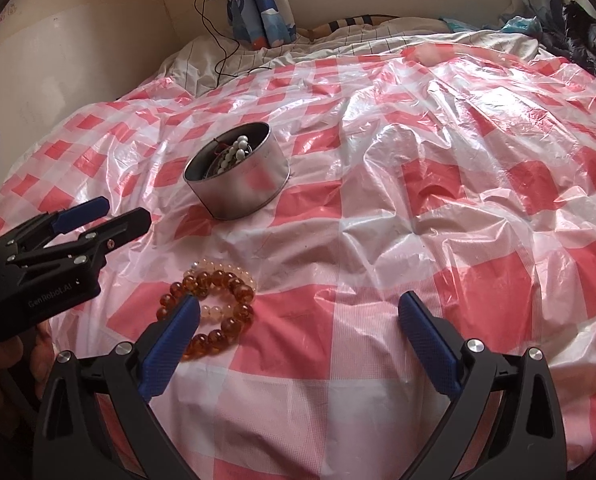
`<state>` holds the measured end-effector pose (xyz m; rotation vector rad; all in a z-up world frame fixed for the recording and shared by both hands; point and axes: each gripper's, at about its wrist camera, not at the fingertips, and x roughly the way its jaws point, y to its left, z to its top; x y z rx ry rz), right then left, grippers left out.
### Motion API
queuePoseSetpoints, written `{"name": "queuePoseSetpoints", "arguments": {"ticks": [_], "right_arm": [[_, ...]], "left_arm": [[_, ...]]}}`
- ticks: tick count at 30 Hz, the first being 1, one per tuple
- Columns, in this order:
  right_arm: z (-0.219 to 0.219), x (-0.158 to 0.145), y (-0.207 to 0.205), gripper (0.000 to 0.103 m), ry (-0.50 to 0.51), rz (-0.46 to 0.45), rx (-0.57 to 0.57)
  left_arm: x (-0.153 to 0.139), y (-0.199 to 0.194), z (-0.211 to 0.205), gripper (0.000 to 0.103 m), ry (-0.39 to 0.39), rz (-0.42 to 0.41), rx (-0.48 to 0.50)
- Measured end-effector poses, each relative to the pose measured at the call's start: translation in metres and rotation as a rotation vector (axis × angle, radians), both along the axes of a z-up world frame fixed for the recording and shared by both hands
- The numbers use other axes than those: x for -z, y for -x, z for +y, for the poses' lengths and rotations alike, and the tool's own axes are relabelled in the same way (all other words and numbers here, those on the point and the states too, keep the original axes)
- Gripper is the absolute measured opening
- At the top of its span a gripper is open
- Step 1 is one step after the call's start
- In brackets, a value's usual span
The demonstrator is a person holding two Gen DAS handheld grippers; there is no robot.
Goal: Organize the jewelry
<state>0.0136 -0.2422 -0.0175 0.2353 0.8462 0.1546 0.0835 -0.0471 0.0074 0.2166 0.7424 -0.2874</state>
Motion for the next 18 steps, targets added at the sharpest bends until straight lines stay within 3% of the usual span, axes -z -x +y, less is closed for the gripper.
{"name": "queuePoseSetpoints", "arguments": {"ticks": [10, 15, 18], "right_arm": [[0.000, 0.000, 0.000, 0.095, -0.002, -0.004, 0.006], [0.005, -0.003, 0.006, 0.095, 0.070, -0.008, 0.010], [0.011, -0.001, 0.013, 0.095, 0.120, -0.003, -0.005]], "left_arm": [[0.003, 0.000, -0.002, 0.073, 0.009, 0.019, 0.021], [0.010, -0.014, 0.018, 0.073, 0.234, 0.178, 0.031], [0.015, -0.020, 0.028, 0.073, 0.310, 0.229, 0.012]]}}
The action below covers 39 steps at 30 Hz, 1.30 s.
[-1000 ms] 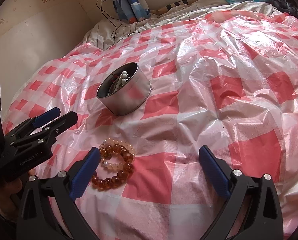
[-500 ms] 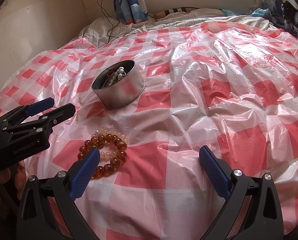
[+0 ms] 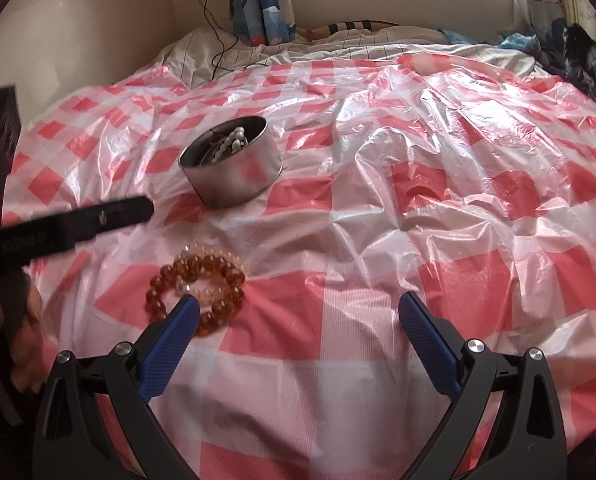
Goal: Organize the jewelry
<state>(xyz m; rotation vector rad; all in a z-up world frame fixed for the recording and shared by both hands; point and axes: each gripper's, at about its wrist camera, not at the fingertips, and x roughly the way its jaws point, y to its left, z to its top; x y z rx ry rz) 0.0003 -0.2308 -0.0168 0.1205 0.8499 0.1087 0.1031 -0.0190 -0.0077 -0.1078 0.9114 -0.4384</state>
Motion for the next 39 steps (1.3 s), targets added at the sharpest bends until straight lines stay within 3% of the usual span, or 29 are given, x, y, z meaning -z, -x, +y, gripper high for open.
{"name": "queuePoseSetpoints", "arguments": {"ticks": [4, 7, 12, 15, 19, 25, 29, 39], "right_arm": [[0.001, -0.002, 0.004, 0.095, 0.012, -0.009, -0.002], [-0.006, -0.002, 0.005, 0.095, -0.018, -0.006, 0.013], [-0.015, -0.001, 0.005, 0.095, -0.069, 0.006, 0.039], [-0.015, -0.001, 0.005, 0.095, -0.072, 0.006, 0.040], [-0.016, -0.001, 0.004, 0.095, -0.078, 0.010, 0.042], [-0.016, -0.001, 0.004, 0.095, -0.082, 0.010, 0.044], [-0.016, -0.001, 0.004, 0.095, -0.084, 0.010, 0.044], [-0.016, -0.001, 0.005, 0.095, -0.088, 0.009, 0.044]], "left_arm": [[0.006, 0.004, -0.015, 0.073, -0.068, -0.014, 0.047], [0.015, 0.013, -0.039, 0.073, -0.180, -0.039, 0.138], [0.025, 0.025, -0.058, 0.071, -0.270, -0.057, 0.221], [0.026, 0.024, -0.055, 0.062, -0.246, -0.043, 0.223], [0.027, 0.025, -0.052, 0.039, -0.226, -0.024, 0.238], [0.027, 0.026, -0.043, 0.033, -0.192, 0.002, 0.251], [0.027, 0.023, -0.036, 0.012, -0.156, 0.019, 0.244], [0.016, 0.026, -0.030, 0.010, -0.121, -0.009, 0.247]]}}
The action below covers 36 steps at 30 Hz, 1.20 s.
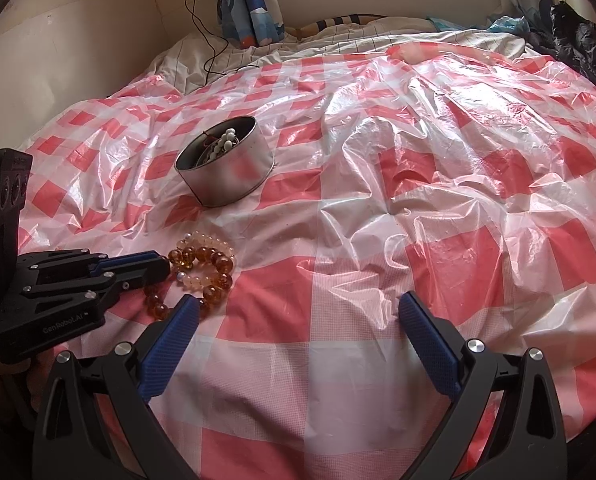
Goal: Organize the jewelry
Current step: 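Grasp the amber bead bracelet with the left gripper and lift it, then hold the amber bracelet with the left gripper while the right grasps the pale pink bead bracelet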
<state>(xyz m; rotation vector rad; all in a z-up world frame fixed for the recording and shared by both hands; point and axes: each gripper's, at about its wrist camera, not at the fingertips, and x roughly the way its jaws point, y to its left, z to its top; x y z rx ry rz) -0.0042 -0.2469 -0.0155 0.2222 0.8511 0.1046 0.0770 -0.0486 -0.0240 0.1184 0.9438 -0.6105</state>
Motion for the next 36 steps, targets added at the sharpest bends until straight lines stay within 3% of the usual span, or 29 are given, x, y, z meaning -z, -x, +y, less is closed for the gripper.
{"name": "queuePoseSetpoints", "arguments": {"ticks": [2, 7, 10, 20, 22, 24, 26, 31, 36], "right_arm": [[0.001, -0.002, 0.001, 0.095, 0.003, -0.006, 0.000], [0.014, -0.011, 0.005, 0.095, 0.042, -0.062, -0.042], [0.025, -0.012, 0.002, 0.095, 0.058, -0.062, -0.098], [0.063, -0.020, -0.025, 0.095, 0.049, -0.084, -0.295], [0.071, -0.016, -0.033, 0.085, 0.067, -0.059, -0.337], [0.078, -0.009, -0.039, 0.068, 0.085, -0.022, -0.370], [0.081, -0.004, -0.044, 0.062, 0.096, 0.001, -0.393], [0.096, 0.004, -0.046, 0.058, 0.184, 0.022, -0.479], [0.100, 0.007, -0.049, 0.019, 0.277, 0.029, -0.520]], "left_arm": [[-0.006, -0.001, 0.006, 0.010, 0.040, -0.004, -0.011], [-0.035, -0.001, 0.028, 0.010, 0.257, -0.036, -0.001], [-0.050, -0.001, 0.039, 0.010, 0.336, -0.065, -0.020], [-0.064, -0.007, 0.065, 0.010, 0.407, -0.099, -0.111], [-0.063, -0.008, 0.068, 0.010, 0.408, -0.095, -0.119], [-0.063, -0.009, 0.069, 0.010, 0.410, -0.093, -0.127], [-0.062, -0.010, 0.071, 0.010, 0.411, -0.089, -0.135], [-0.063, -0.011, 0.072, 0.010, 0.414, -0.088, -0.142], [-0.063, -0.011, 0.072, 0.010, 0.410, -0.087, -0.145]]}}
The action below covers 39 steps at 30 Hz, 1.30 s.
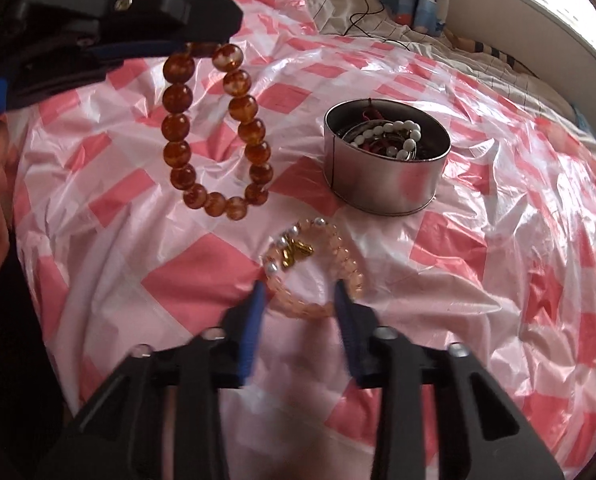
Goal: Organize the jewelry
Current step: 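Hold the amber bracelet with the left gripper while the right grasps the pale pink bead bracelet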
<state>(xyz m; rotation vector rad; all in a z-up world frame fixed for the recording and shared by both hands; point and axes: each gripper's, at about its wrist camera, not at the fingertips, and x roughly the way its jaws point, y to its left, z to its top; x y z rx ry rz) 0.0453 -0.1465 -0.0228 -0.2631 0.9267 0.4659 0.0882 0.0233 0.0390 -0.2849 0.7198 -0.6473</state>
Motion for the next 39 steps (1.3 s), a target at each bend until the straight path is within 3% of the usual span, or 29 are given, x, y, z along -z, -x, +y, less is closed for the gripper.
{"name": "queuePoseSetpoints", "arguments": {"ticks": [2, 3, 4, 8, 10, 11, 13, 14, 15, 18, 19, 22, 27, 31, 35, 39], "right_arm": [[-0.003, -0.002, -0.001, 0.018, -0.019, 0.010, -0.005], [-0.007, -0.004, -0.003, 0.008, -0.050, 0.021, -0.001], [-0.010, -0.005, -0.004, 0.007, -0.082, 0.034, 0.006], [-0.013, -0.011, -0.006, 0.007, -0.149, 0.042, -0.011], [-0.008, -0.013, -0.007, 0.021, -0.140, 0.043, -0.042], [-0.006, -0.015, -0.007, 0.045, -0.120, 0.022, -0.048], [0.002, -0.013, -0.009, 0.049, -0.077, 0.021, -0.086], [0.005, -0.010, -0.010, 0.046, -0.062, 0.033, -0.100], [0.008, -0.006, -0.012, 0.031, -0.050, 0.049, -0.114], [0.009, 0.001, -0.016, 0.009, -0.077, 0.088, -0.129], [0.007, 0.000, -0.016, 0.008, -0.101, 0.103, -0.129], [-0.008, -0.003, -0.020, 0.008, -0.268, 0.173, -0.112], [-0.050, -0.008, -0.026, 0.008, -0.707, 0.277, -0.032], [-0.082, -0.005, -0.029, 0.008, -1.009, 0.307, 0.022], [-0.104, -0.002, -0.036, 0.008, -1.171, 0.313, 0.066], [-0.114, -0.002, -0.042, 0.008, -1.233, 0.305, 0.096]], "left_arm": [[0.000, 0.000, 0.000, 0.010, 0.002, 0.002, -0.004], [0.000, -0.001, 0.000, 0.010, 0.002, 0.002, -0.007], [0.000, 0.000, 0.000, 0.010, 0.001, 0.002, -0.010], [0.001, -0.001, 0.000, 0.010, 0.002, 0.009, -0.017], [0.001, -0.002, 0.000, 0.010, 0.000, 0.008, -0.016], [0.002, -0.002, 0.000, 0.010, 0.000, 0.009, -0.015], [0.002, -0.001, -0.001, 0.010, -0.002, 0.008, -0.014], [0.002, -0.001, -0.001, 0.010, -0.003, 0.008, -0.013], [0.002, -0.001, -0.001, 0.010, -0.003, 0.008, -0.014], [0.002, -0.001, -0.001, 0.010, -0.003, 0.009, -0.014], [0.002, -0.001, -0.001, 0.010, -0.004, 0.009, -0.015], [0.002, -0.002, 0.000, 0.010, -0.002, 0.010, -0.020], [0.004, -0.004, 0.000, 0.010, 0.005, 0.020, -0.028], [0.006, -0.006, -0.002, 0.010, 0.000, 0.026, -0.025], [0.008, -0.007, -0.007, 0.010, -0.013, 0.030, -0.024], [0.007, -0.008, -0.016, 0.010, -0.042, 0.012, -0.034]]}}
